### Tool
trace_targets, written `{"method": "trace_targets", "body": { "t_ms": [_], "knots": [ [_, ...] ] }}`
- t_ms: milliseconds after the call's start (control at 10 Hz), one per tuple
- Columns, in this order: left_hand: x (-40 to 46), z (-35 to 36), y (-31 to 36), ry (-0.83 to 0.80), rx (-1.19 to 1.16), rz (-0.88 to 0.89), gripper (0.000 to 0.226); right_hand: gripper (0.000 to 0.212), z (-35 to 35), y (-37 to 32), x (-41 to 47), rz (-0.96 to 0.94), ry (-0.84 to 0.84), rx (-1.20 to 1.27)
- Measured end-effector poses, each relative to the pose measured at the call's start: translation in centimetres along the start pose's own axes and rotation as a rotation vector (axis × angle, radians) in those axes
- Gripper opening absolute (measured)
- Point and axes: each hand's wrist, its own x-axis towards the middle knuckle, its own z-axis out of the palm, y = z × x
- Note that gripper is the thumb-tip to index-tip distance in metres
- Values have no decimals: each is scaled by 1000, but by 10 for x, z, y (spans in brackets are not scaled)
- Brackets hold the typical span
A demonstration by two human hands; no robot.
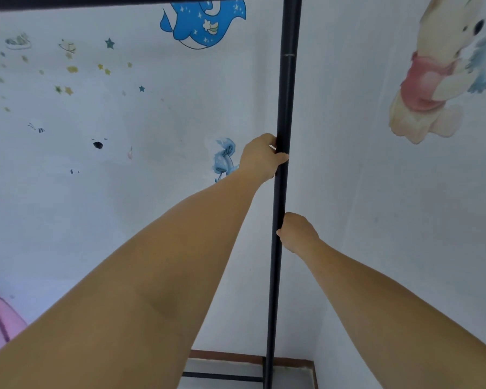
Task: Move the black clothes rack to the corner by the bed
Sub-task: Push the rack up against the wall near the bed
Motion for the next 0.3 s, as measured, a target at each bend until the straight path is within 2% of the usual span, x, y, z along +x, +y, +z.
{"method": "trace_targets", "body": {
  "t_ms": [100,300],
  "knots": [
    [-11,-5,5,-53,52,-19,35,23,-5,-3,-8,20,-4,-18],
    [-24,-19,13,-141,157,-22,50,25,-28,-15,-23,8,31,-220]
  ]
}}
